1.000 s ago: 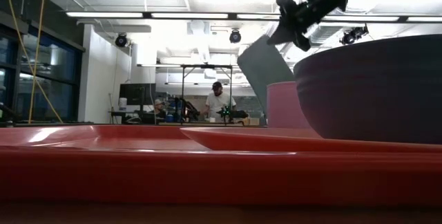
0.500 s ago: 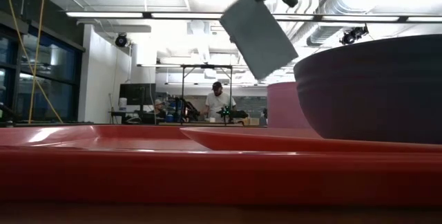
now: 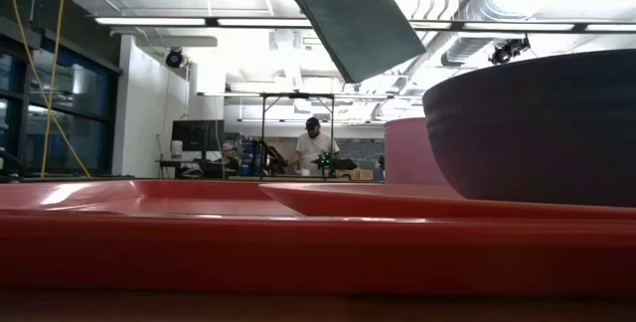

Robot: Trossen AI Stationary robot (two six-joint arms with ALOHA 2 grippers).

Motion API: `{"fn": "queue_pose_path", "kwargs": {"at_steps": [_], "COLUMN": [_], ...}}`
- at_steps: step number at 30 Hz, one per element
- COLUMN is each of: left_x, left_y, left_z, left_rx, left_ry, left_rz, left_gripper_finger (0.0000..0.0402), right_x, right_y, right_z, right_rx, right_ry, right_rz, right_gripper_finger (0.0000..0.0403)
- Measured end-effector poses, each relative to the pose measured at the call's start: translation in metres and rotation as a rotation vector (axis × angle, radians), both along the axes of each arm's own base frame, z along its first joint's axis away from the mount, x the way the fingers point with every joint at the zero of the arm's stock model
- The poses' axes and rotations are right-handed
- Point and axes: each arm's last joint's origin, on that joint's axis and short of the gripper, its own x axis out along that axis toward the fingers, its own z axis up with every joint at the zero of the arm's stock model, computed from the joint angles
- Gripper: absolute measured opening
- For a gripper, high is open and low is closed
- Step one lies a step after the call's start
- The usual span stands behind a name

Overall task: Set up tray
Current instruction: Put the blue napkin on the red serving tray to the left side of the pink plate

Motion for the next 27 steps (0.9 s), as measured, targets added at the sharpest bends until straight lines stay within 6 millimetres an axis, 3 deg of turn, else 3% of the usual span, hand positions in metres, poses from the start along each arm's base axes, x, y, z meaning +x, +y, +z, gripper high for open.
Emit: {"fn": "queue_pose_path", "kwargs": {"at_steps": [15,27], "left_x": [0.001,0.001], "left_y": [0.001,0.001], "left_z": [0.001,0.001], "left_rx": [0.004,0.009], "left_ry": [-0.014,-0.01], "left_rz": [0.004,0.0], "left_gripper_finger": [0.0035,0.0035], "right_x": [0.029,0.072], "right_y": [0.091,0.157], "right_z": [-0.014,-0.032], "right_rx": [0.048,0.156], "right_ry": [-0.009,-0.216], "right_rz": [0.146,0.047], "right_gripper_finger": [0.0,0.0]}}
